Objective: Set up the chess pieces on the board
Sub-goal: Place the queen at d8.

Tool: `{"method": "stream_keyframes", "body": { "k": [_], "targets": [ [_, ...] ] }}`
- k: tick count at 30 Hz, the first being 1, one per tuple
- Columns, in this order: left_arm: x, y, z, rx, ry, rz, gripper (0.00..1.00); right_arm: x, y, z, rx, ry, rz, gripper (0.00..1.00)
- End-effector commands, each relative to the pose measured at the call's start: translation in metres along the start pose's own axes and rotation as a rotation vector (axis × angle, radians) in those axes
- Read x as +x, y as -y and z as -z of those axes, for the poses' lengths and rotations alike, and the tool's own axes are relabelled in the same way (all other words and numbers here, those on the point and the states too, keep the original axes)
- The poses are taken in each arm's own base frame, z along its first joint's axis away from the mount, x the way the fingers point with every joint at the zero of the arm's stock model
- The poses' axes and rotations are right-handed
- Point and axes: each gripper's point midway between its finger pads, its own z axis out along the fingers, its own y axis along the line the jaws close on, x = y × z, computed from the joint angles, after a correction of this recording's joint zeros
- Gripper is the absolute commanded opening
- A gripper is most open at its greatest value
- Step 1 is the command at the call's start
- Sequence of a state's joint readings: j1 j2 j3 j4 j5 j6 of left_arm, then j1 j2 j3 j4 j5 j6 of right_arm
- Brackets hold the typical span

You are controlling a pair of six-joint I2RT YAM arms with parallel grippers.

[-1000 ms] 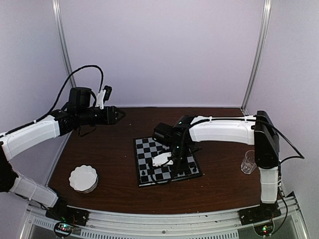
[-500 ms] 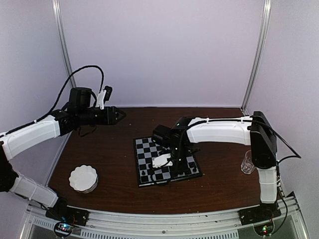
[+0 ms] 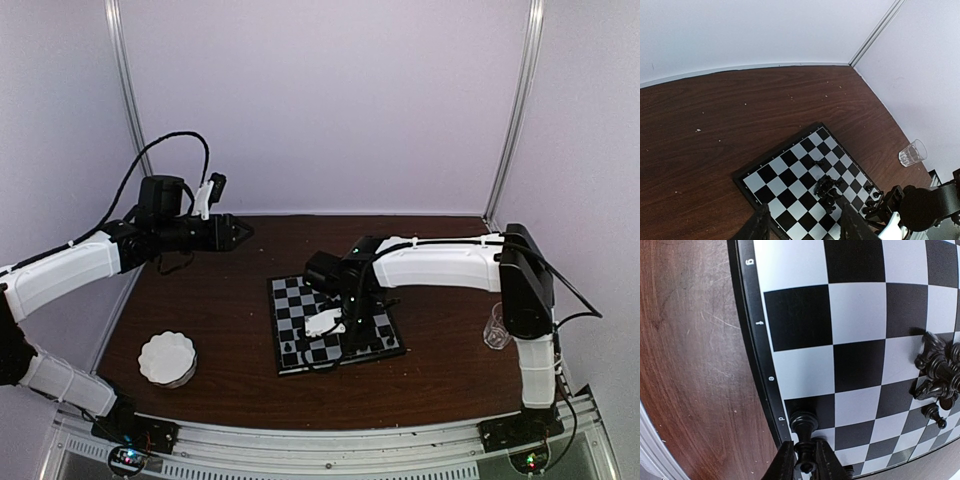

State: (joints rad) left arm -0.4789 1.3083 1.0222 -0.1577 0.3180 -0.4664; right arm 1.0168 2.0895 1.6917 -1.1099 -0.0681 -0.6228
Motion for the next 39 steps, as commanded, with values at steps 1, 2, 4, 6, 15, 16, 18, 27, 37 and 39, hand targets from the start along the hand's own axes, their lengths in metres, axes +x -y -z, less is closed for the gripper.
{"method": "stream_keyframes", "body": {
  "k": [1,2,4,6,15,16,18,27,37,39],
  "targets": [
    [-0.0057,0.0053,-0.0013,0.027,0.020,-0.004,0.48,-0.0044,0.0042,-0.0007,0.022,-0.004,0.000,0.18],
    [-0.0058,0.0054,-0.0013,0.027,0.020,-0.004,0.48,-0.0044,0.0045,-0.0008,0.023,-0.005,0.000,0.18],
    [-0.0057,0.0053,-0.0015,0.027,0.020,-0.002,0.48,-0.0056,0.0049,0.0000,0.025,0.000,-0.002,0.18],
    [-0.0059,0.0057,-0.0014,0.029,0.020,-0.003,0.48,-0.0055,0.0045,-0.0008,0.021,-0.001,-0.003,0.18],
    [-0.0051,0.0060,-0.0020,0.033,0.018,-0.001,0.48,-0.0078,0.0059,-0.0009,0.025,0.006,-0.007,0.15],
    [-0.0052,0.0060,-0.0020,0.033,0.018,-0.001,0.48,-0.0083,0.0060,-0.0011,0.024,0.007,-0.007,0.15],
    [-0.0053,0.0064,-0.0017,0.034,0.019,-0.001,0.48,-0.0093,0.0062,-0.0001,0.024,0.012,-0.008,0.14],
    [-0.0054,0.0078,-0.0019,0.043,0.017,0.000,0.48,-0.0117,0.0048,0.0006,0.011,0.019,-0.013,0.13],
    [-0.0044,0.0083,-0.0027,0.048,0.013,0.002,0.48,-0.0101,0.0043,0.0006,0.010,0.012,-0.011,0.16],
    [-0.0049,0.0088,-0.0024,0.050,0.014,0.001,0.48,-0.0096,0.0044,0.0012,0.011,0.010,-0.012,0.19]
  ]
}}
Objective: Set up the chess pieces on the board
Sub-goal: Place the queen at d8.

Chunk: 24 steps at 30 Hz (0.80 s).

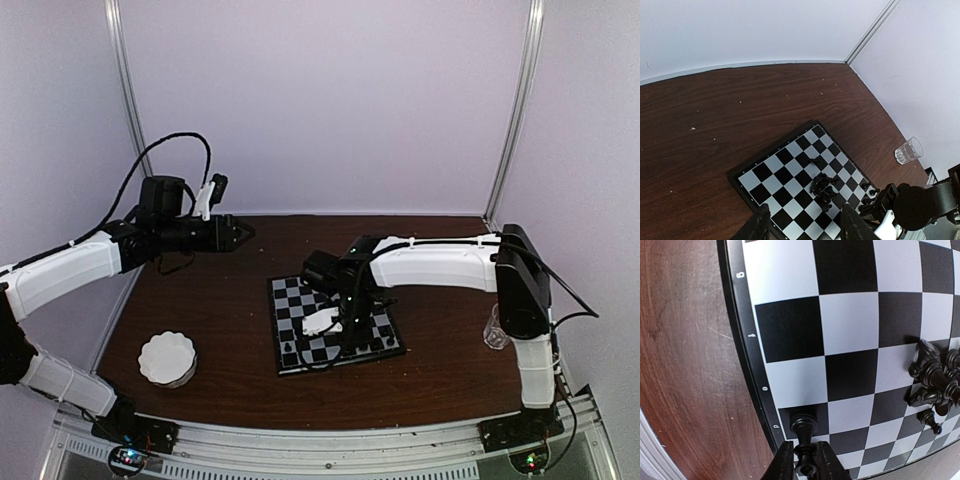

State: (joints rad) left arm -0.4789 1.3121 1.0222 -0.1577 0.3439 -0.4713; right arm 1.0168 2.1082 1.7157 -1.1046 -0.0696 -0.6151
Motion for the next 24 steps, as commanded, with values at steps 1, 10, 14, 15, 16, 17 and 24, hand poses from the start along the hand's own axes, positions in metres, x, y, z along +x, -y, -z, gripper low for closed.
{"method": "stream_keyframes", "body": {
  "k": [1,10,14,15,16,17,24],
  "targets": [
    [-0.007,0.005,-0.002,0.026,0.025,-0.005,0.48,-0.004,0.001,0.005,0.009,0.004,-0.005,0.20],
    [-0.005,0.004,-0.003,0.026,0.018,-0.003,0.48,0.000,0.000,0.025,0.030,0.023,-0.010,0.26],
    [-0.002,0.005,-0.007,0.040,0.003,-0.003,0.48,0.007,-0.001,0.050,0.053,0.065,-0.016,0.30],
    [-0.001,0.006,-0.009,0.050,-0.004,-0.005,0.48,0.009,-0.002,0.058,0.054,0.084,-0.022,0.31],
    [0.001,0.007,-0.011,0.058,-0.013,-0.004,0.48,0.012,-0.003,0.066,0.054,0.105,-0.029,0.32],
    [0.003,0.007,-0.013,0.063,-0.022,-0.002,0.47,0.015,-0.003,0.074,0.052,0.129,-0.038,0.32],
    [0.037,0.026,-0.040,0.099,-0.155,-0.095,0.46,0.054,0.008,0.113,0.060,0.320,-0.172,0.34]
  ]
}}
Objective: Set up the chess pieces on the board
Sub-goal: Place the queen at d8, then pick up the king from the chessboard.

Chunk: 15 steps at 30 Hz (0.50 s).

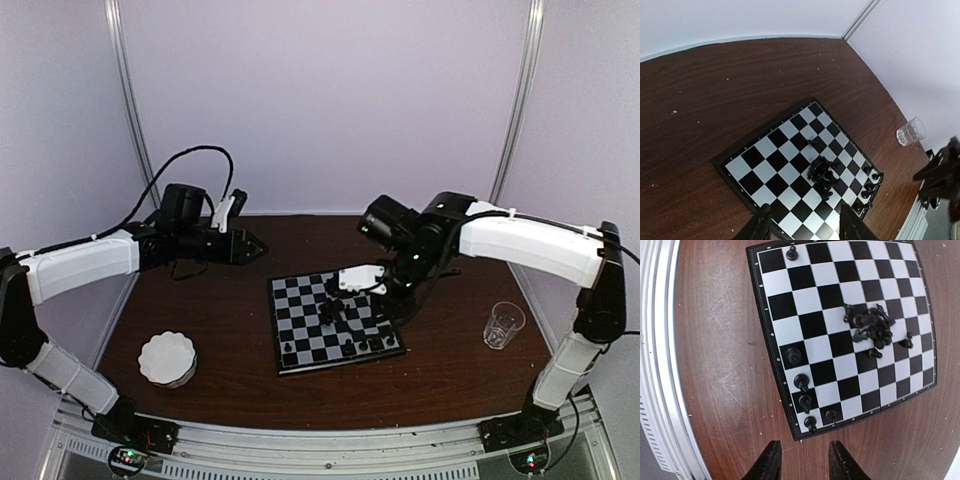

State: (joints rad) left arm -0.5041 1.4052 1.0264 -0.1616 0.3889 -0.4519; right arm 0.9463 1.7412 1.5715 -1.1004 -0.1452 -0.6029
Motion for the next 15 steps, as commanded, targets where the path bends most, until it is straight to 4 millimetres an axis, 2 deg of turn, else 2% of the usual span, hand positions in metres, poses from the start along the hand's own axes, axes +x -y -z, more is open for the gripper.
{"method": "stream_keyframes", "body": {
  "k": [1,5,8,12,15],
  "targets": [
    [0.013,0.030,-0.021,0.063,-0.079,-0.119,0.46,0.028,0.018,0.019,-0.022,0.127,-0.155,0.34],
    [0.040,0.045,-0.044,0.072,-0.195,-0.177,0.46,0.049,0.041,0.036,-0.059,0.320,-0.349,0.35],
    [0.055,0.053,-0.058,0.054,-0.265,-0.220,0.45,0.064,0.053,0.042,-0.052,0.412,-0.439,0.36],
    [0.069,0.059,-0.075,0.007,-0.353,-0.268,0.44,0.078,0.063,0.035,-0.048,0.478,-0.521,0.36],
    [0.078,0.064,-0.089,-0.009,-0.386,-0.275,0.42,0.088,0.067,0.030,-0.028,0.457,-0.530,0.36]
  ]
}}
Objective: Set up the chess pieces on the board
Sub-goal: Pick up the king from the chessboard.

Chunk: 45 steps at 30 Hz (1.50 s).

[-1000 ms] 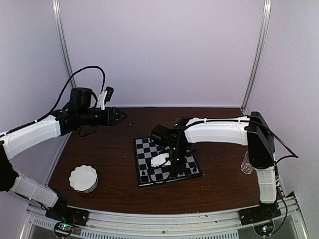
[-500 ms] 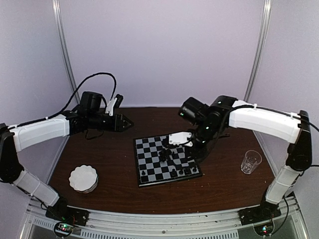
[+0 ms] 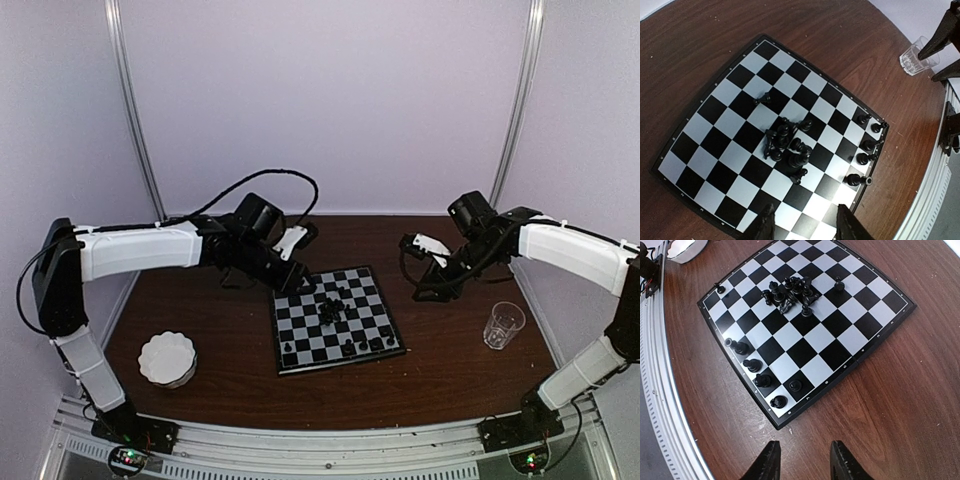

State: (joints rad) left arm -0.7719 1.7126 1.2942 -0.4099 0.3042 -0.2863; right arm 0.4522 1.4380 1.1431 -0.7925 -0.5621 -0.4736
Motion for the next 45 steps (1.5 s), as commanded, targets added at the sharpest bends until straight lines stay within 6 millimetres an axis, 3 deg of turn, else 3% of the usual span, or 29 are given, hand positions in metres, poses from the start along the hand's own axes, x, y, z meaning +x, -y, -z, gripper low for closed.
{"method": "stream_keyframes", "body": {
  "k": [1,7,15,45],
  "targets": [
    [0.000,0.002,-0.015,-0.060,-0.054,-0.039,0.41,-0.017,0.006,0.006,0.000,0.098,-0.003,0.36],
    [0.003,0.012,-0.041,-0.094,-0.115,-0.066,0.41,-0.017,0.004,0.007,-0.006,0.112,0.001,0.36],
    [0.006,0.010,-0.063,-0.126,-0.185,-0.074,0.37,-0.015,0.003,0.007,-0.004,0.107,0.009,0.37],
    [0.019,0.003,-0.103,-0.153,-0.272,-0.104,0.28,-0.010,0.005,0.002,-0.011,0.086,0.008,0.37]
  ]
}}
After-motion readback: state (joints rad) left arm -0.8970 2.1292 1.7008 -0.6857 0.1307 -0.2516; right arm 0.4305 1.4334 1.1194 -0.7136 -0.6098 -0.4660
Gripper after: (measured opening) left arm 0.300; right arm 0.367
